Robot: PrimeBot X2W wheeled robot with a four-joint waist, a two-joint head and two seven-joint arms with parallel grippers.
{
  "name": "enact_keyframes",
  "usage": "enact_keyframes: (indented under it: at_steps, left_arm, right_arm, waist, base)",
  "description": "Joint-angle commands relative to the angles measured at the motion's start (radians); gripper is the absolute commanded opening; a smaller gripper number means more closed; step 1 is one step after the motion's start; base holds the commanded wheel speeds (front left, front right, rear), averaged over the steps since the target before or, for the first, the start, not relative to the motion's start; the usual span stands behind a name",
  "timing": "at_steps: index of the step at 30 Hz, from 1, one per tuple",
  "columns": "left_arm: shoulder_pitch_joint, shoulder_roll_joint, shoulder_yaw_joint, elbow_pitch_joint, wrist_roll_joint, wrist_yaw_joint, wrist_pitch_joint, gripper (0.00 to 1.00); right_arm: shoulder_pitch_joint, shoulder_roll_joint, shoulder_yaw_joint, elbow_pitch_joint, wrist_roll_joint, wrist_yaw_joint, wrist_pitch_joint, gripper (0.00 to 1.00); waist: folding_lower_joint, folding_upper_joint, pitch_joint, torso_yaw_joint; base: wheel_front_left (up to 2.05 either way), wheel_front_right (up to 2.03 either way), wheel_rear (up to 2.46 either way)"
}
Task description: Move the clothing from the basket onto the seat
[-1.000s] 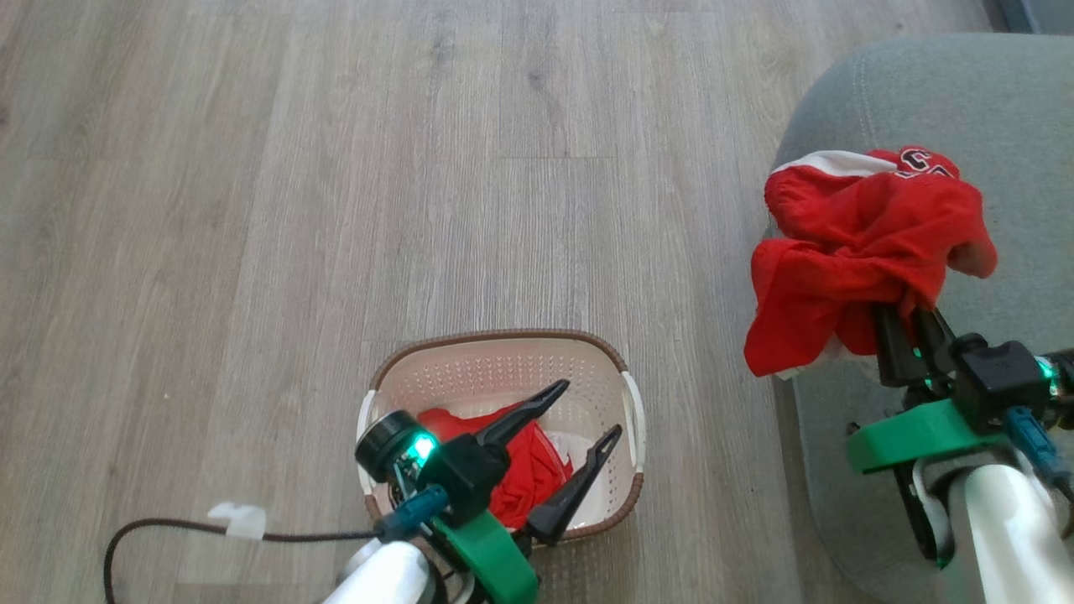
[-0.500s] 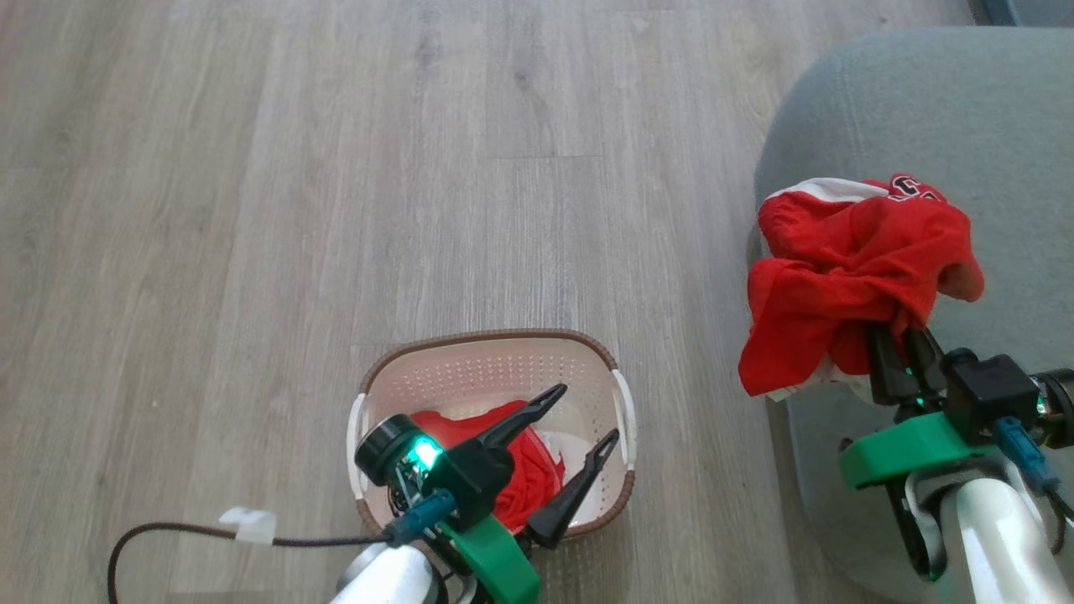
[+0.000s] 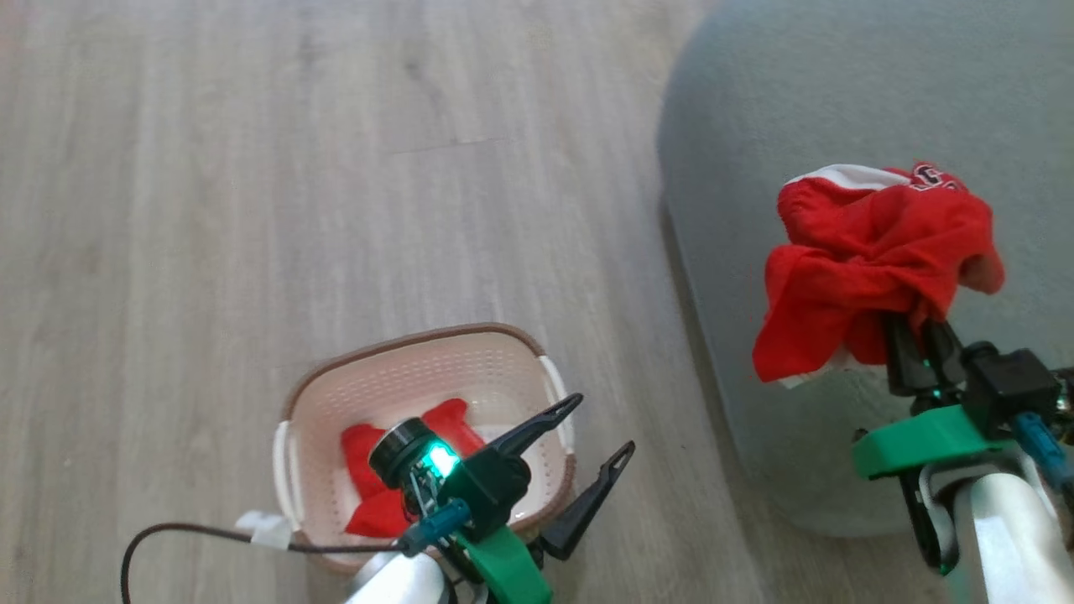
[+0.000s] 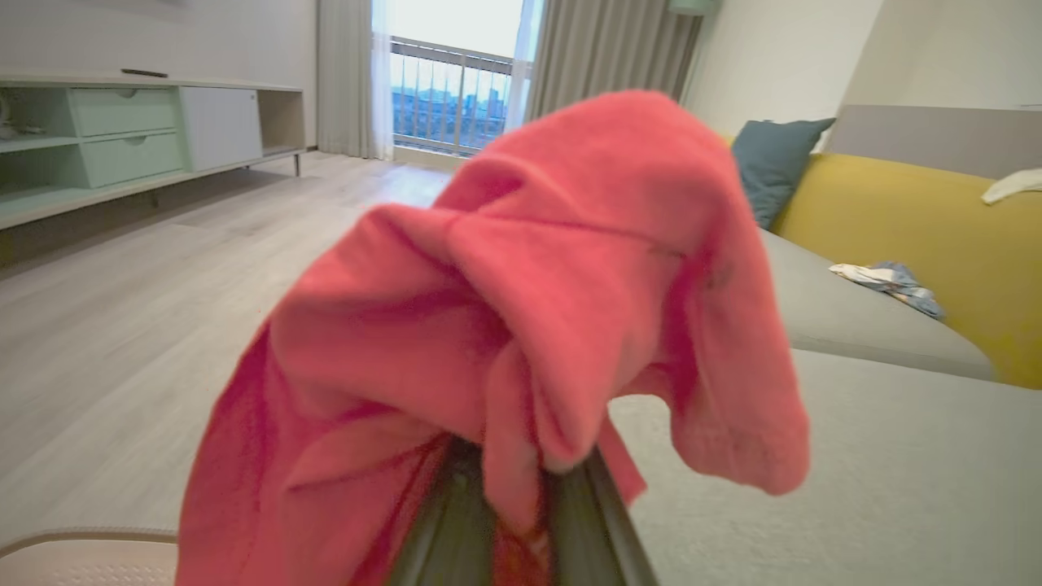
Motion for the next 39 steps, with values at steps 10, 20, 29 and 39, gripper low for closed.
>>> enact_keyframes:
  at_steps: [10,20,29,39]
  left_arm:
    - [-0.057,0.012,-0.007,-0.056,0.009,-0.001,-0.005,1.00]
    - [-0.062,0.016,-0.044,-0.057,-0.005,-0.001,-0.005,1.00]
    - [-0.058,0.012,-0.048,-0.055,-0.006,-0.001,-0.005,1.00]
    - [-0.074,0.018,-0.057,-0.052,0.001,-0.001,-0.005,1.00]
  right_arm:
    - [-0.031,0.022,-0.029,-0.058,-0.004,0.000,-0.006,0.00]
    - [0.006,0.036,-0.067,-0.043,-0.004,0.000,-0.006,0.00]
    - [0.012,0.041,-0.076,-0.039,0.001,0.000,-0.006,0.00]
    - [0.004,0.043,-0.105,-0.058,0.007,0.000,-0.006,0.00]
  waist:
    - [0.0000,0.0000,0.069,-0.219]
    - [0.0000,0.0000,0.069,-0.329]
    - [0.0000,0.0000,0.059,-0.360]
    - [0.0000,0.0000,0.100,-0.324]
  base:
    - [0.00,0.00,0.00]
    - [0.00,0.00,0.00]
    - [0.00,0.00,0.00]
    - [0.00,0.00,0.00]
